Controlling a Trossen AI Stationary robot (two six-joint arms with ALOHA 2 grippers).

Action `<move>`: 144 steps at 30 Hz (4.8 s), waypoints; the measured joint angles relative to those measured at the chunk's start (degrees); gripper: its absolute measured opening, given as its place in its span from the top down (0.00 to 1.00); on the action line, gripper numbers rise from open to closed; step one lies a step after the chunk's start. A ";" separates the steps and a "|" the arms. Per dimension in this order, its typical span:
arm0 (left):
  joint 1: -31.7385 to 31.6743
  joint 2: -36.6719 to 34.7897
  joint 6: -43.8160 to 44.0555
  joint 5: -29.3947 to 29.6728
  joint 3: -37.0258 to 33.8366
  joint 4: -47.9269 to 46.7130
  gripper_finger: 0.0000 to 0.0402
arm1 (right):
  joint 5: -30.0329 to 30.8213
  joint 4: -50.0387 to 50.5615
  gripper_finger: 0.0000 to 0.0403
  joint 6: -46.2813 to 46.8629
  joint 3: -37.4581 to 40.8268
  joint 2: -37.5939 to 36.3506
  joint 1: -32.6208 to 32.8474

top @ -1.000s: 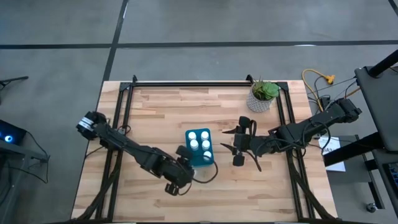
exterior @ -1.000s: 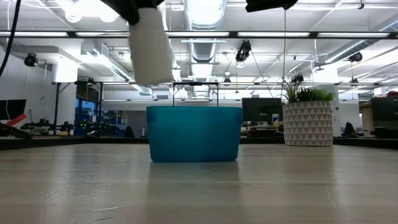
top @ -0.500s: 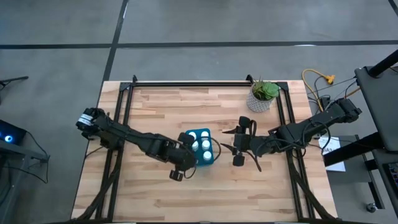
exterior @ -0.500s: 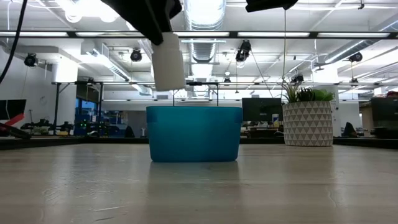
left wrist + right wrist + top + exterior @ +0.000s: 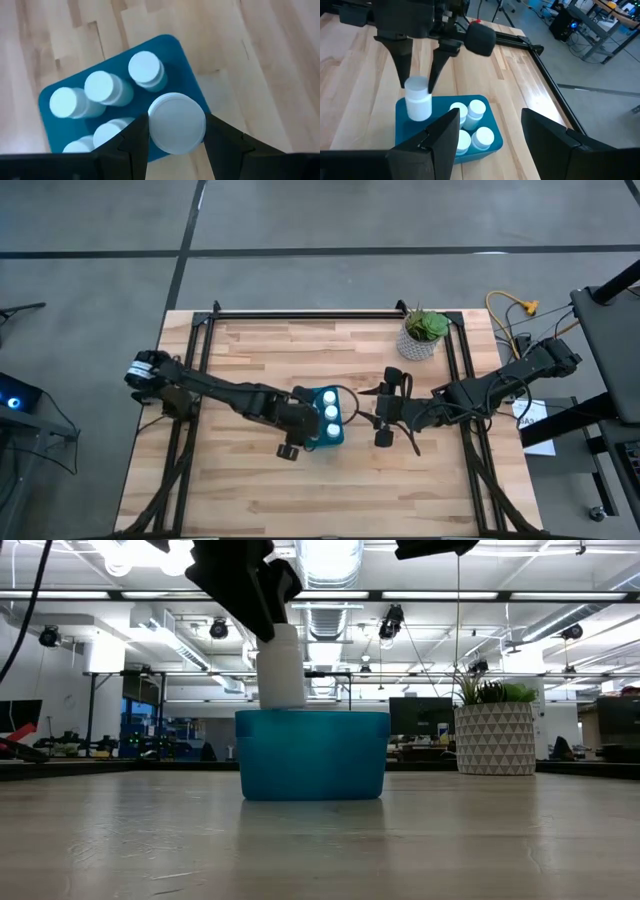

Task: Pick and place pill bottles into a basket
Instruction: Put the white pill bottle into the blue bin, then return to Home Position

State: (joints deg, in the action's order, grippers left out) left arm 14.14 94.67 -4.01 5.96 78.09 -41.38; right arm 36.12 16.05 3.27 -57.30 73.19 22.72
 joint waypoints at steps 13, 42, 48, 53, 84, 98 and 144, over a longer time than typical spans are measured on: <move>-3.12 0.06 0.33 -4.40 -7.51 8.04 0.65 | -0.02 -0.02 0.49 -0.01 0.00 0.00 0.00; -4.86 6.80 2.16 -6.06 -7.18 10.68 0.45 | -0.02 0.00 0.49 -0.02 0.00 -0.02 0.02; -4.86 6.80 2.21 -6.09 -7.19 10.78 0.30 | -0.02 0.00 0.49 -0.08 0.00 -0.02 0.02; -4.65 6.30 2.34 -6.11 -6.54 10.76 0.29 | -0.02 -0.02 0.49 -0.24 0.00 -0.02 0.02; -0.91 -20.41 5.44 -5.67 -7.74 9.02 0.28 | -0.15 -0.72 0.49 0.09 0.00 -0.04 0.02; -0.69 -31.56 -4.12 -5.69 -21.24 21.31 0.28 | 0.04 -0.85 0.49 -1.65 -3.92 -1.70 0.29; -19.56 -34.80 -5.76 -10.32 -43.88 55.42 0.28 | -36.94 -30.42 0.49 -6.21 29.44 -28.40 -19.66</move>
State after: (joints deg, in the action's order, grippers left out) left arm -5.42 59.87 -9.77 -4.36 34.21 14.04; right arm -0.82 -14.37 -2.94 -27.86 44.78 3.06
